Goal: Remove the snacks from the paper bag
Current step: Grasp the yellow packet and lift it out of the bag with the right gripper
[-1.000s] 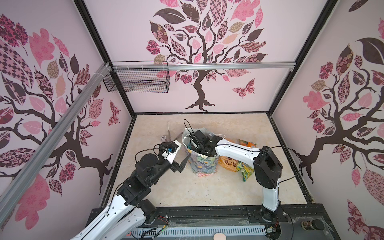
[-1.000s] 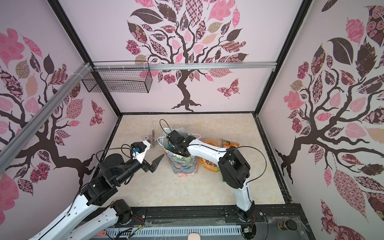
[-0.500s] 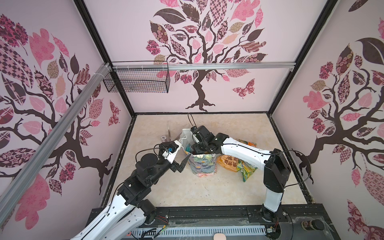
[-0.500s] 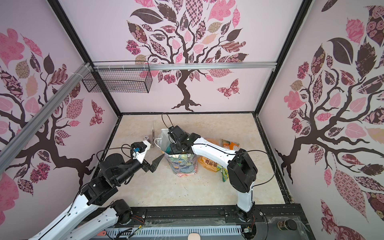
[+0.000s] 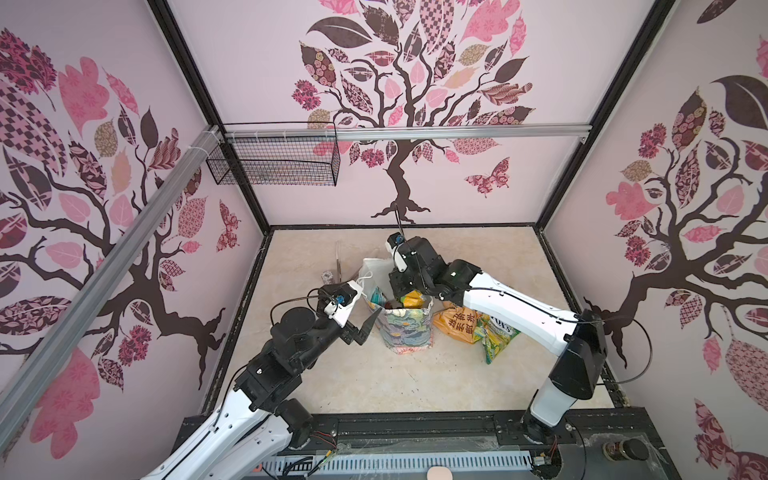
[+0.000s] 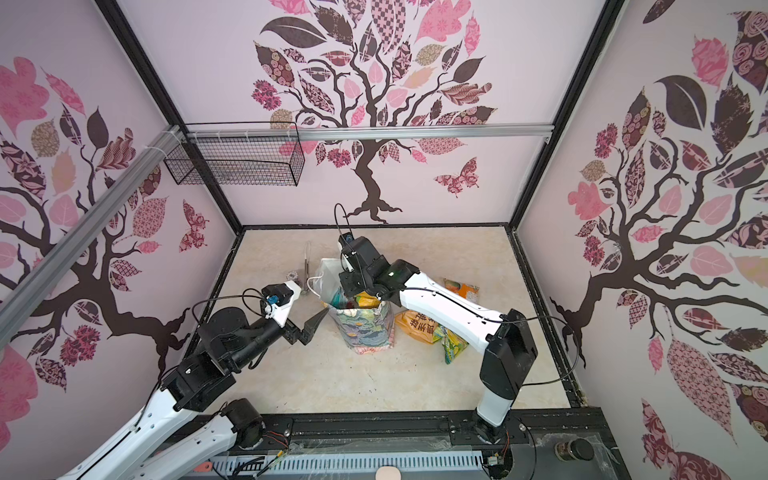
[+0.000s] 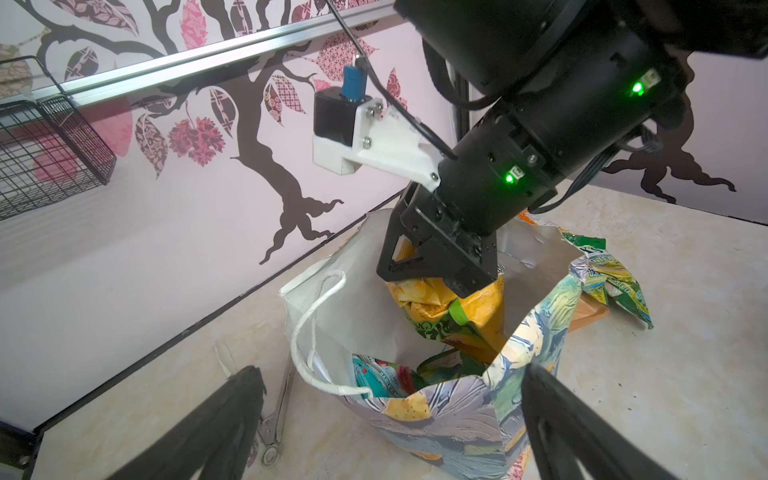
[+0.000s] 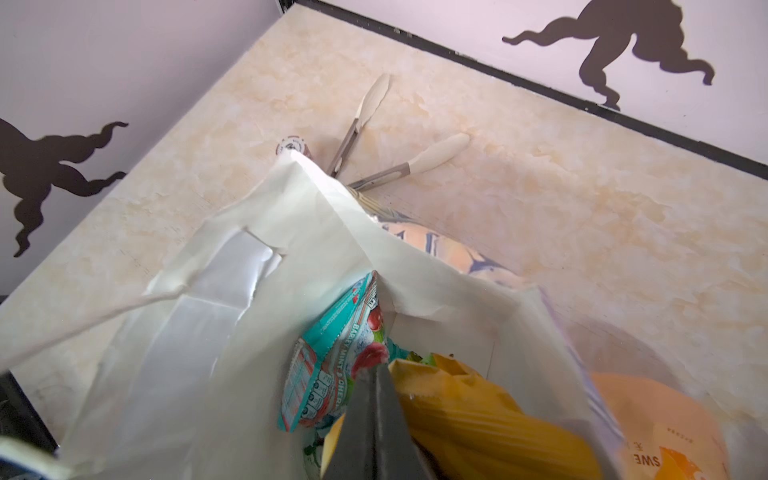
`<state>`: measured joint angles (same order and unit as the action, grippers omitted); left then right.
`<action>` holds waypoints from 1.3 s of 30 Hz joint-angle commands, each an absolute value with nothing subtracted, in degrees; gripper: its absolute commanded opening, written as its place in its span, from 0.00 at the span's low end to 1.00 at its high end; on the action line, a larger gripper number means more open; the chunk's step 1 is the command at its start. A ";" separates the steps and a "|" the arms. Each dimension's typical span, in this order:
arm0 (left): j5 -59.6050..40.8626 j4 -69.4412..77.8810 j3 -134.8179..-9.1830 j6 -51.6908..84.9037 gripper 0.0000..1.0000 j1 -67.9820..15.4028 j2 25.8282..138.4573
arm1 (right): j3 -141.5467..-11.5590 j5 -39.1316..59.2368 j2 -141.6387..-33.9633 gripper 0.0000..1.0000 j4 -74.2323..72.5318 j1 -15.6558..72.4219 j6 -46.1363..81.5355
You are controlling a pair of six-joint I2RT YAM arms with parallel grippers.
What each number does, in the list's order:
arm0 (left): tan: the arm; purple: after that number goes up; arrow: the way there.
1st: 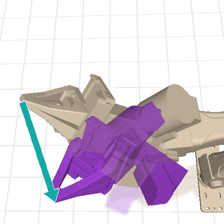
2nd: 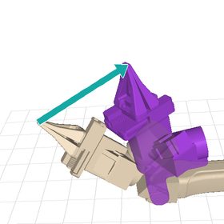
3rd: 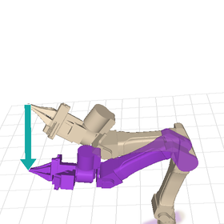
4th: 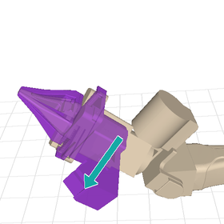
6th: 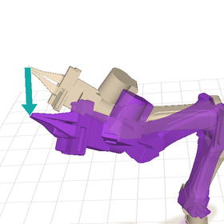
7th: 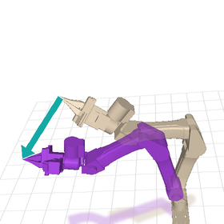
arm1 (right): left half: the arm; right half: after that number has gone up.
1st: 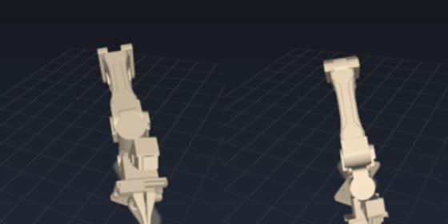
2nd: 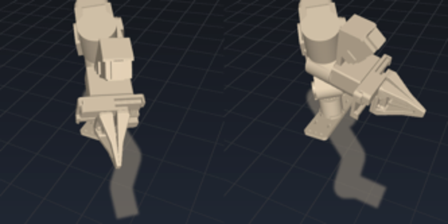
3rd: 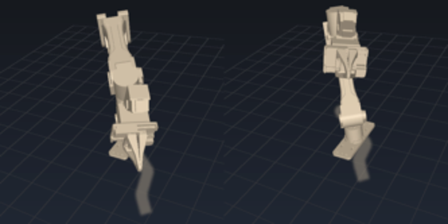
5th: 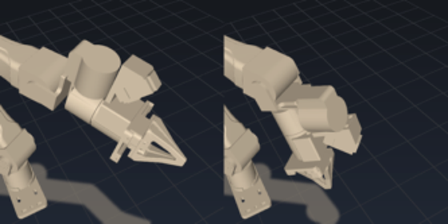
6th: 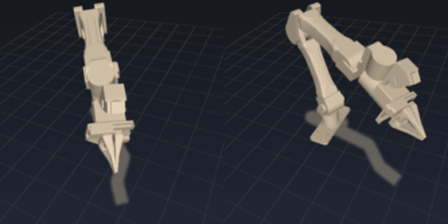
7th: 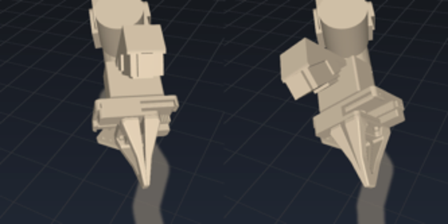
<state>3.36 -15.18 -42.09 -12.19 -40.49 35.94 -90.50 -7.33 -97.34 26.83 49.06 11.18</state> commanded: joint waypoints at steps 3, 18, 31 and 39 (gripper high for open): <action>2.85 -14.36 -42.06 -12.13 0.98 -40.30 35.52 | -91.98 -7.82 -95.45 0.00 25.68 48.88 12.28; 1.60 -14.33 -42.20 -12.05 0.98 -40.28 36.26 | -99.15 -5.82 -94.86 0.00 26.81 48.88 13.05; -8.64 -14.49 -42.45 -12.57 0.99 -40.30 36.77 | -106.46 -4.65 -91.64 0.00 25.84 48.91 13.97; -13.29 -14.28 -42.72 -11.85 0.99 -40.33 37.22 | -106.90 -9.12 -87.78 0.00 24.19 48.87 12.20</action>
<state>-10.09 -15.18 -42.11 -12.05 -40.49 37.56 -104.66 -6.13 -91.33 26.22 49.06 13.30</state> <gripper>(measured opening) 0.986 0.046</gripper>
